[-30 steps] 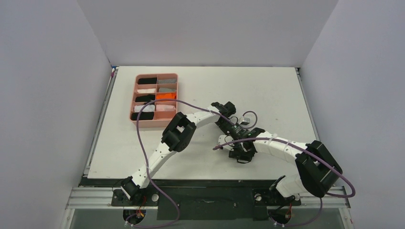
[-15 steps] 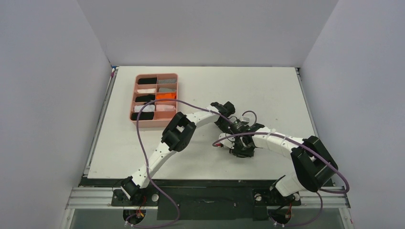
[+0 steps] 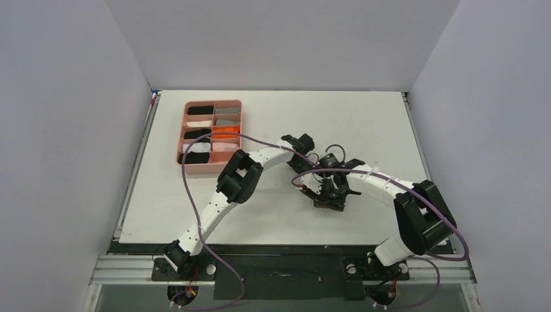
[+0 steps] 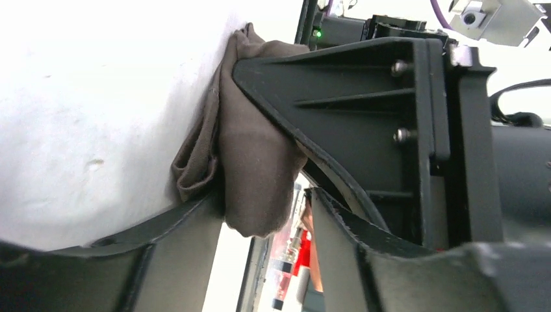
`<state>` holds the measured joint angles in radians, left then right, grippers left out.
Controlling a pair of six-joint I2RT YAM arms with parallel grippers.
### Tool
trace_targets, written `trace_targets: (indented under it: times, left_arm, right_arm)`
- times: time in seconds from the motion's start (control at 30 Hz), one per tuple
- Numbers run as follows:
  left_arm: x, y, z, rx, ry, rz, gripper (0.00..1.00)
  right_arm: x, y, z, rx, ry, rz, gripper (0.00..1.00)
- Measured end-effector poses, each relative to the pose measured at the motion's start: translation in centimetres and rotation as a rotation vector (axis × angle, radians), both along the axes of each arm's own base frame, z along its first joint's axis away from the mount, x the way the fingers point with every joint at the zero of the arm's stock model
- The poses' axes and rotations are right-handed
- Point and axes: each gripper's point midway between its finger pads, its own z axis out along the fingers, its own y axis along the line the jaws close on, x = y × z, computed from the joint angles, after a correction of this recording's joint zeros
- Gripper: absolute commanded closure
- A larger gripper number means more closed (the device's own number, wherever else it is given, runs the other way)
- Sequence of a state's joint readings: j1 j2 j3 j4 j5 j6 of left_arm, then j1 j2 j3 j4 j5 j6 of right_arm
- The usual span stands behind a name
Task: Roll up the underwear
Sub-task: Roll the underwear to the center of the board.
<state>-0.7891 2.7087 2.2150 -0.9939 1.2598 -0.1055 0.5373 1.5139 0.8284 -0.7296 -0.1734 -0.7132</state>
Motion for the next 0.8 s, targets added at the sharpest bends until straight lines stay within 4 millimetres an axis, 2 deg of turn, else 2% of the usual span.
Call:
trace_targets:
  times: [0.23, 0.47, 0.8]
  left_arm:
    - [2.4, 1.3, 0.6, 0.014, -0.037, 0.049, 0.31]
    - [2.9, 2.0, 0.9, 0.023, -0.045, 0.068, 0.22]
    - [3.8, 2.8, 1.2, 0.034, -0.053, 0.092, 0.17]
  right_arm:
    - [1.3, 1.0, 0.5, 0.071, -0.016, -0.015, 1.00]
    - [1.6, 1.9, 0.8, 0.161, 0.006, -0.027, 1.00]
    - [1.5, 2.8, 1.4, 0.232, 0.066, -0.040, 1.00]
